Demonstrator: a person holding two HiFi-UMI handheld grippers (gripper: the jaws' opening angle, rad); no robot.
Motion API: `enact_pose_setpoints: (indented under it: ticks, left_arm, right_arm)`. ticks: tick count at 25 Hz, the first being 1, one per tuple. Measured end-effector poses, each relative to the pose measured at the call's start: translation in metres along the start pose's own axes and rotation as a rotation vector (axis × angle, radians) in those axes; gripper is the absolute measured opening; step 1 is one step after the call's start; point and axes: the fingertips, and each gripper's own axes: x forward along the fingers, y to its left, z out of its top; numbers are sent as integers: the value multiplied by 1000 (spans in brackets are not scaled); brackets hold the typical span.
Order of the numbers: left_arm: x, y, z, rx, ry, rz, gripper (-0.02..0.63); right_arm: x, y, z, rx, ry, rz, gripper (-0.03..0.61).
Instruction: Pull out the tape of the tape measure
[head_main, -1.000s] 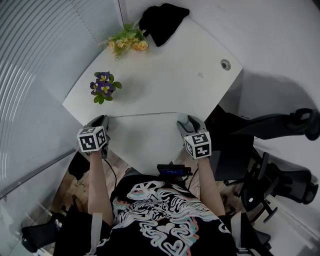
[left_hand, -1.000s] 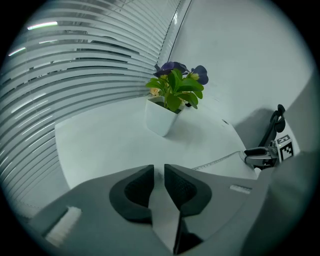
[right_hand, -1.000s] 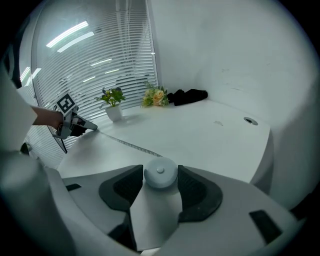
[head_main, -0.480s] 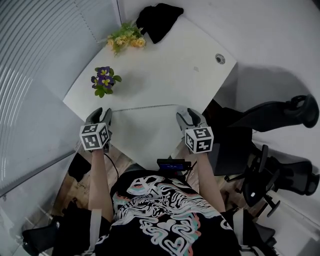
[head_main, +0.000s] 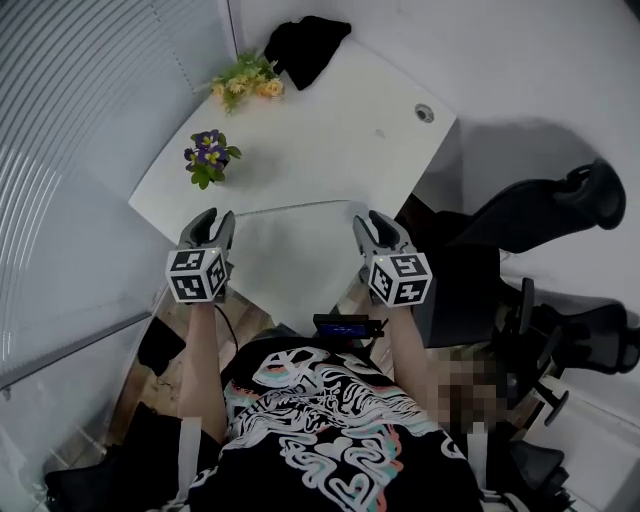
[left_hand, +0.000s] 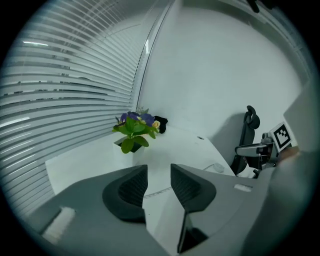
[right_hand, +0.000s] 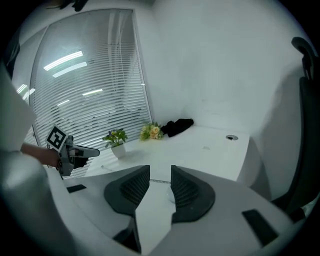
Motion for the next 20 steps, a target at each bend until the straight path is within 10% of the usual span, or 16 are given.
enact_pose_setpoints:
  ticks: [20]
  left_arm:
    - [-51,-89,76,92,-264,-209,2]
  right_arm:
    - [-60,19,39,-71,-160,-83,2]
